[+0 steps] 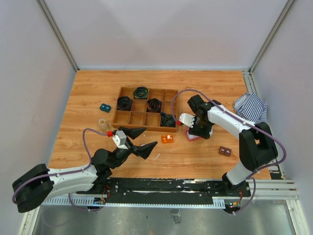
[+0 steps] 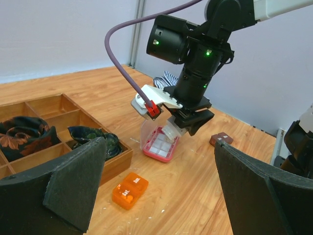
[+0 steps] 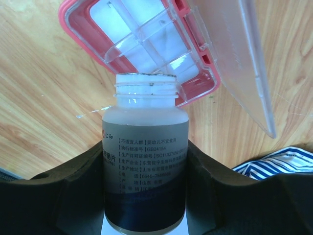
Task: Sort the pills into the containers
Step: Pour the pill from the pill bottle.
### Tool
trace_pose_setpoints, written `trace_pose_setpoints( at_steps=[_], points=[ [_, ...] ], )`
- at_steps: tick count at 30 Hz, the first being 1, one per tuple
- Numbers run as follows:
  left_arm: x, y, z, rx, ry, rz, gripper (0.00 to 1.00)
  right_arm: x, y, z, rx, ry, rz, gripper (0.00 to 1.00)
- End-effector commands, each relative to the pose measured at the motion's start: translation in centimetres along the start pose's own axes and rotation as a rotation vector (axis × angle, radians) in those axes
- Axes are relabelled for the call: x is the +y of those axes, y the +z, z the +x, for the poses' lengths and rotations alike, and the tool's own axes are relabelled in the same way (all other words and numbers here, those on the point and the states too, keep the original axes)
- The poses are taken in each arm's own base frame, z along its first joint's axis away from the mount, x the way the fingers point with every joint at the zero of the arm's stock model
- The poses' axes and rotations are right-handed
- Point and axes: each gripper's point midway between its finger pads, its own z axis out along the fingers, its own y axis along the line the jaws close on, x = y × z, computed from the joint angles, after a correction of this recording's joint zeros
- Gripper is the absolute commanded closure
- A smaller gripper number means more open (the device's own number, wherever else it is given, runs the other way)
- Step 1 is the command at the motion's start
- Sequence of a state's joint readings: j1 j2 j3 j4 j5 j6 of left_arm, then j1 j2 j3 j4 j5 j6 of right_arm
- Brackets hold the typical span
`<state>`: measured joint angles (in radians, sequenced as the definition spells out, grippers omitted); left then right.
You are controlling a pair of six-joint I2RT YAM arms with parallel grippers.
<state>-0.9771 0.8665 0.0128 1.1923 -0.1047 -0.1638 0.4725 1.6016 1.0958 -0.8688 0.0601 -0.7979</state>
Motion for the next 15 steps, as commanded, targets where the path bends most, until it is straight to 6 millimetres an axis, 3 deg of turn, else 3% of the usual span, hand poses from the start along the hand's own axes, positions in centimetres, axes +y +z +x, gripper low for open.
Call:
trace_pose_setpoints(
  at_steps=[1,2,3,5,7,8,11,15],
  points=[
    [-0.1,0.4,-1.0,-0.032,0.014,0.003,0.01,-0.6,0.5,0.2,-0.017,-0.019,0.064,0.99],
    [-0.1,0.4,-1.0,-0.029,0.014,0.005,0.01,-0.3,1.2,0.9,0.015,0.002,0.017,0.99],
    [-0.1,0.4,-0.9,-0.028,0.015,0.007,0.01,0.5,0.4,1.0,0.057,0.023,-0.058,0.99],
    [-0.1,0.3,-1.0,-0.032,0.014,0.005,0.01,0.1,-1.2,-0.6,-0.045,-0.004,0.033,0.99],
    [-0.1,0.4,-0.9,-0.03,0.014,0.005,0.01,-0.4,0.5,0.0,-0.029,-0.01,0.054,1.0],
    [-0.2,0.5,-0.9,-0.029,0.015,0.008,0.01,0.5,-0.6,0.5,0.037,0.014,-0.045,1.0],
    [-0.1,0.4,-0.9,-0.028,0.015,0.007,0.01,-0.4,-0.1,-0.3,-0.048,-0.006,0.059,1.0],
    [-0.1,0.3,-1.0,-0.031,0.014,0.006,0.01,0.1,-0.1,0.1,0.014,0.008,-0.002,0.99]
  ],
)
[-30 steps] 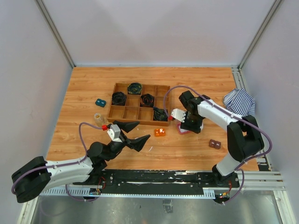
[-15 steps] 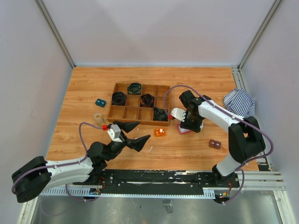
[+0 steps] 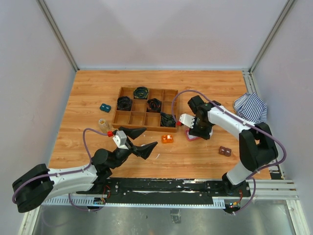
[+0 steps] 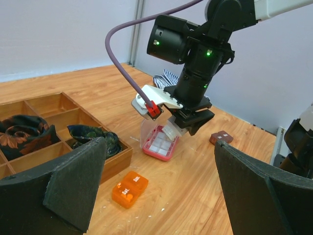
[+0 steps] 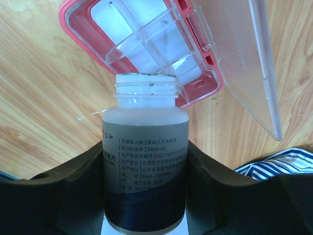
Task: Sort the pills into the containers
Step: Pour the pill from the pill bottle.
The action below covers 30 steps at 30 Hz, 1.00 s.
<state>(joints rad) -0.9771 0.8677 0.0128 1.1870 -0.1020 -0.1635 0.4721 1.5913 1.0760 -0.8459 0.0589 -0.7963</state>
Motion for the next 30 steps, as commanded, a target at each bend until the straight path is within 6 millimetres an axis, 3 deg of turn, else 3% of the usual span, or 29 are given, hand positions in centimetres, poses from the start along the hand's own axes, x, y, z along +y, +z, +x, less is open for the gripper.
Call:
trace_pose_setpoints(
  at_steps=[1,4,6,8,11,12,14,15,16,19,21,24,26,29,30],
  points=[
    [-0.1,0.4,-1.1,-0.036,0.014,0.006,0.01,0.2,-0.3,0.1,0.021,0.004,-0.013,0.99],
    [-0.1,0.4,-1.1,-0.036,0.015,0.007,0.01,0.5,-1.6,-0.8,-0.024,0.009,-0.012,1.0],
    [-0.1,0.4,-1.2,-0.037,0.013,0.006,0.01,-0.4,-0.4,-0.4,-0.041,-0.012,0.055,1.0],
    [-0.2,0.5,-1.0,-0.03,0.017,0.011,0.01,0.5,-0.1,1.0,0.067,0.023,-0.055,1.0],
    [-0.2,0.4,-1.1,-0.035,0.015,0.009,0.01,-0.5,-0.8,-1.0,-0.079,0.001,0.065,1.0],
    [-0.2,0.4,-1.1,-0.035,0.015,0.009,0.01,-0.1,-0.2,-0.7,-0.058,-0.001,0.036,1.0],
    [-0.2,0.5,-1.0,-0.03,0.017,0.011,0.01,0.7,-1.2,-0.2,0.021,0.018,-0.043,1.0],
    [-0.2,0.5,-1.0,-0.029,0.017,0.011,0.01,0.6,-0.9,-0.1,-0.009,0.012,-0.009,0.99],
    [-0.2,0.5,-1.1,-0.031,0.017,0.011,0.01,-0.6,-0.4,-0.5,-0.049,-0.006,0.072,1.0],
    [-0.2,0.5,-1.1,-0.032,0.017,0.012,0.01,0.5,-0.9,0.0,0.019,0.028,-0.044,1.0],
    [-0.2,0.4,-1.1,-0.035,0.017,0.011,0.01,-0.4,-0.5,-0.5,-0.062,-0.001,0.062,1.0],
    [-0.3,0.5,-1.0,-0.029,0.019,0.014,0.01,0.7,-0.8,0.4,0.025,0.031,-0.051,1.0],
    [-0.3,0.5,-1.0,-0.03,0.018,0.012,0.01,-0.1,-0.5,-0.2,-0.044,0.012,0.036,1.0],
    [-0.2,0.5,-1.0,-0.029,0.019,0.013,0.01,1.0,-1.1,-0.2,-0.008,0.029,-0.055,1.0],
    [-0.3,0.5,-1.0,-0.031,0.018,0.013,0.01,0.5,-0.8,-0.3,-0.025,0.021,-0.015,1.0]
  ],
)
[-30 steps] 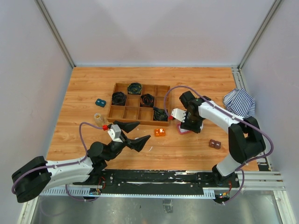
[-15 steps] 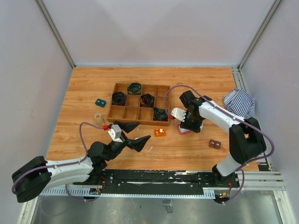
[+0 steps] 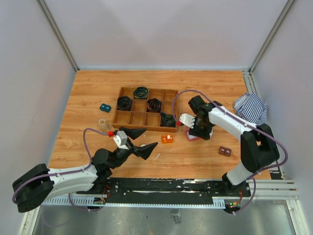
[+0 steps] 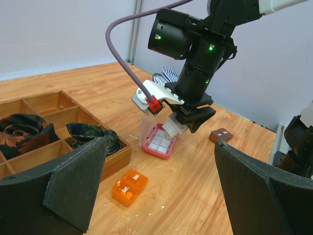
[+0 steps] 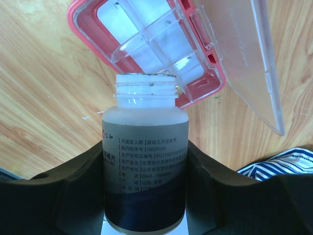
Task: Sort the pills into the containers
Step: Pour the pill from the pill bottle.
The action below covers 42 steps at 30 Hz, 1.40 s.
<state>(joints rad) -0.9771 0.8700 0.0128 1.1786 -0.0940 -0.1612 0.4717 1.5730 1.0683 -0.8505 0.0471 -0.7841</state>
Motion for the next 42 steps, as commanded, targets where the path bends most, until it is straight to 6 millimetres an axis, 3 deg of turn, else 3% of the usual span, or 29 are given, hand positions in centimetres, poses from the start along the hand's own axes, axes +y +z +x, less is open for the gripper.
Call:
trace_pose_setpoints(
  at_steps=[1,3,4,6,7,9,11,12,14,17,19,21,24,26,27,29,32,33,35,38,40,42],
  points=[
    [-0.2,0.5,-1.3,-0.042,0.014,0.006,0.01,-0.5,0.2,0.0,-0.014,-0.01,0.045,1.0],
    [-0.2,0.6,-1.3,-0.039,0.016,0.01,0.01,0.9,0.2,0.6,0.039,0.017,-0.066,1.0],
    [-0.2,0.5,-1.3,-0.042,0.015,0.009,0.01,0.9,-0.4,0.0,0.023,0.024,-0.072,1.0],
    [-0.2,0.5,-1.4,-0.045,0.014,0.006,0.01,-0.4,-0.1,-0.8,-0.062,-0.011,0.059,1.0],
    [-0.2,0.6,-1.4,-0.043,0.015,0.009,0.01,-0.4,0.6,-0.2,-0.035,-0.009,0.027,1.0],
    [-0.3,0.6,-1.3,-0.038,0.017,0.012,0.01,1.1,-0.3,0.3,0.037,0.015,-0.084,1.0],
    [-0.2,0.6,-1.3,-0.041,0.016,0.009,0.0,-0.5,-0.5,-0.8,-0.086,-0.017,0.084,1.0],
    [-0.2,0.6,-1.3,-0.041,0.016,0.008,0.01,-0.8,-0.2,-0.7,-0.077,-0.007,0.076,1.0],
    [-0.3,0.6,-1.3,-0.038,0.017,0.012,0.01,0.9,0.1,0.8,0.055,0.023,-0.078,1.0],
    [-0.2,0.6,-1.3,-0.042,0.016,0.011,0.01,-0.1,0.1,-0.2,-0.064,0.004,0.045,1.0],
    [-0.3,0.6,-1.3,-0.038,0.017,0.012,0.01,0.7,-0.3,0.6,0.019,0.019,-0.037,1.0],
    [-0.3,0.6,-1.3,-0.04,0.016,0.012,0.01,-0.6,-0.2,0.0,-0.032,0.014,0.043,1.0],
    [-0.3,0.6,-1.3,-0.04,0.017,0.012,0.01,0.7,-0.1,0.8,0.033,0.016,-0.038,1.0],
    [-0.2,0.5,-1.3,-0.041,0.016,0.01,0.01,-0.7,-0.6,-0.8,-0.072,0.017,0.051,1.0],
    [-0.2,0.6,-1.3,-0.039,0.016,0.01,0.01,-0.9,0.2,-0.1,-0.072,0.003,0.083,1.0],
    [-0.3,0.7,-1.3,-0.036,0.019,0.016,0.01,0.4,0.5,1.2,0.056,0.042,-0.082,1.0],
    [-0.3,0.6,-1.3,-0.039,0.018,0.012,0.01,-0.7,-0.4,-0.6,-0.104,0.003,0.094,1.0],
    [-0.3,0.7,-1.3,-0.039,0.017,0.013,0.01,-1.1,-0.1,-0.2,-0.079,0.015,0.08,1.0],
    [-0.3,0.8,-1.2,-0.031,0.02,0.016,0.01,0.4,0.2,1.3,0.055,0.047,-0.073,1.0],
    [-0.3,0.7,-1.2,-0.034,0.019,0.016,0.01,-0.6,0.0,-0.1,-0.078,0.025,0.054,1.0],
    [-0.3,0.7,-1.3,-0.034,0.019,0.016,0.01,0.1,0.0,0.6,0.012,0.036,-0.026,1.0],
    [-0.4,0.7,-1.3,-0.034,0.019,0.016,0.01,0.0,-0.6,0.0,-0.034,0.033,-0.007,1.0]
  ],
)
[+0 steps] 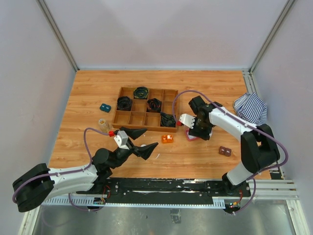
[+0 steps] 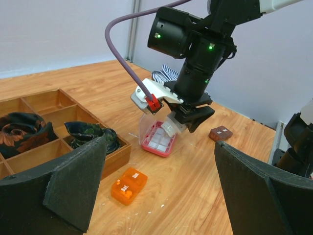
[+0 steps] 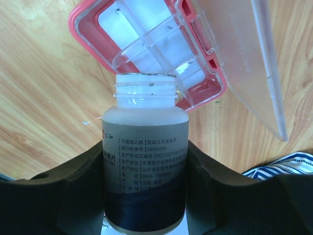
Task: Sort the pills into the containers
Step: Pour the pill from the pill bottle.
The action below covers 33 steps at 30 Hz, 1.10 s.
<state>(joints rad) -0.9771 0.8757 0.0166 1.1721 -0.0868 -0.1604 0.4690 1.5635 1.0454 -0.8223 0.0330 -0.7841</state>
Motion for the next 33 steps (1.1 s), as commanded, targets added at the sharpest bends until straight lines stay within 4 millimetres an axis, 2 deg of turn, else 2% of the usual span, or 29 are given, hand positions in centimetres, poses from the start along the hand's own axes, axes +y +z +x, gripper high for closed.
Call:
trace_pose_setpoints(
  at_steps=[1,3,4,5,6,7,9,12,13,14,15,16,17,20,22,23,25,33],
  points=[
    [-0.2,0.7,-1.4,-0.043,0.018,0.01,0.01,-1.1,-0.7,-0.5,-0.066,0.02,0.06,1.0],
    [-0.3,0.7,-1.4,-0.042,0.019,0.011,0.01,0.2,0.1,1.5,0.039,0.024,-0.029,1.0],
    [-0.3,0.7,-1.4,-0.041,0.02,0.011,0.01,0.5,0.0,1.5,0.076,0.045,-0.083,1.0],
    [-0.3,0.6,-1.5,-0.045,0.018,0.011,0.01,0.1,-0.4,0.4,0.024,0.046,-0.048,1.0],
    [-0.2,0.6,-1.5,-0.047,0.018,0.009,0.01,-1.0,-1.0,-0.4,-0.055,0.03,0.059,1.0],
    [-0.2,0.6,-1.5,-0.045,0.018,0.009,0.01,-1.0,-0.4,0.0,-0.059,0.017,0.074,1.0],
    [-0.2,0.7,-1.5,-0.043,0.02,0.011,0.01,0.4,-0.6,1.0,0.041,0.045,-0.059,1.0],
    [-0.3,0.7,-1.4,-0.043,0.018,0.01,0.01,-0.7,-0.4,0.4,-0.055,0.026,0.061,1.0],
    [-0.3,0.7,-1.4,-0.043,0.019,0.011,0.01,-0.4,-0.1,0.8,-0.027,0.029,0.027,1.0],
    [-0.3,0.7,-1.5,-0.043,0.019,0.012,0.01,0.8,-0.3,1.5,0.046,0.054,-0.062,1.0],
    [-0.3,0.6,-1.5,-0.045,0.018,0.011,0.01,0.5,-0.8,0.8,0.013,0.056,-0.053,1.0],
    [-0.3,0.6,-1.5,-0.045,0.018,0.011,0.01,-0.1,-0.3,0.4,-0.029,0.04,0.013,1.0],
    [-0.2,0.6,-1.5,-0.044,0.018,0.009,0.01,-0.6,0.2,0.7,-0.031,0.029,0.044,1.0],
    [-0.2,0.6,-1.4,-0.043,0.018,0.011,0.01,0.6,-0.5,1.0,0.02,0.062,-0.065,1.0],
    [-0.3,0.7,-1.5,-0.044,0.018,0.011,0.01,-0.5,0.5,1.0,-0.023,0.037,0.029,1.0],
    [-0.3,0.7,-1.4,-0.042,0.018,0.011,0.01,-0.3,0.8,1.3,-0.013,0.051,-0.004,1.0],
    [-0.2,0.6,-1.4,-0.043,0.018,0.009,0.01,0.4,0.7,2.0,0.035,0.082,-0.074,1.0],
    [-0.1,0.7,-1.5,-0.044,0.015,0.003,0.01,-0.1,-1.1,0.8,-0.134,0.094,0.033,0.99]
  ],
)
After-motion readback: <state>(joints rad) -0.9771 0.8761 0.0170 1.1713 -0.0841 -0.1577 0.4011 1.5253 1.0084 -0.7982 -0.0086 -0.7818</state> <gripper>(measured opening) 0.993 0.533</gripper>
